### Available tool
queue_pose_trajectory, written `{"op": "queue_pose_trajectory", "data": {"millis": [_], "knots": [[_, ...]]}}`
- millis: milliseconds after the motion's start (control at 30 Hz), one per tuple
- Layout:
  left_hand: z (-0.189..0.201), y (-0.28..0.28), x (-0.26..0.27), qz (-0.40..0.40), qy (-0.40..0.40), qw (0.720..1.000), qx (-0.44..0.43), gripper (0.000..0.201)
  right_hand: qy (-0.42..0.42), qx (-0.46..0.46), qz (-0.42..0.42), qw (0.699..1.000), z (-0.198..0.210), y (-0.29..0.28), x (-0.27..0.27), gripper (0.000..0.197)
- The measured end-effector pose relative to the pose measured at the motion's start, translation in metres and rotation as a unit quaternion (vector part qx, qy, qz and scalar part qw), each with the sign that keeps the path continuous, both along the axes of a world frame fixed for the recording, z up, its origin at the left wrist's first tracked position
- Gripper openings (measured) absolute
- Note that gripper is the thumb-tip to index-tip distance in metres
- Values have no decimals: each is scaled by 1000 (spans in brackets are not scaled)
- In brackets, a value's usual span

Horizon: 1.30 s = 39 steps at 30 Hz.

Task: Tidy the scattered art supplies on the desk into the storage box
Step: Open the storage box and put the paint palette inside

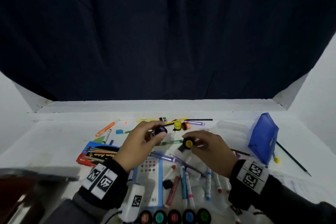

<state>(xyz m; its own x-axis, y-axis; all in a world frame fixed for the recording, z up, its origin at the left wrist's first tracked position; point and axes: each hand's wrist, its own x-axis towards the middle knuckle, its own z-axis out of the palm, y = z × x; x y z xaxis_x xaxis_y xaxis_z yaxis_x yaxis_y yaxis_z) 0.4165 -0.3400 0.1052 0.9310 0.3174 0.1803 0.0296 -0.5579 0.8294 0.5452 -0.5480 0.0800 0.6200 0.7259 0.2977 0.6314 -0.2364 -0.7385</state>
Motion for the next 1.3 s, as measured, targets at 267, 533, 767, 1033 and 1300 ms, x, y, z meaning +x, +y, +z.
{"op": "queue_pose_trajectory", "data": {"millis": [267, 533, 767, 1033, 1300], "knots": [[-22, -60, -71, -35, 25, 997, -58, 23, 133, -4, 55, 990, -15, -54, -69, 36], [-65, -97, -103, -68, 68, 995, 21, 26, -48, -202, 129, 970, -28, -88, -104, 30], [-89, -113, -104, -102, 36, 987, 117, 33, -90, -237, 139, 957, -45, -96, -111, 27], [-85, -128, -98, -134, 49, 970, 196, 30, -145, -313, 113, 932, -43, -95, -114, 30], [-87, -130, -96, -136, 115, 961, 211, 27, -139, -335, 125, 923, -36, -92, -113, 30]]}}
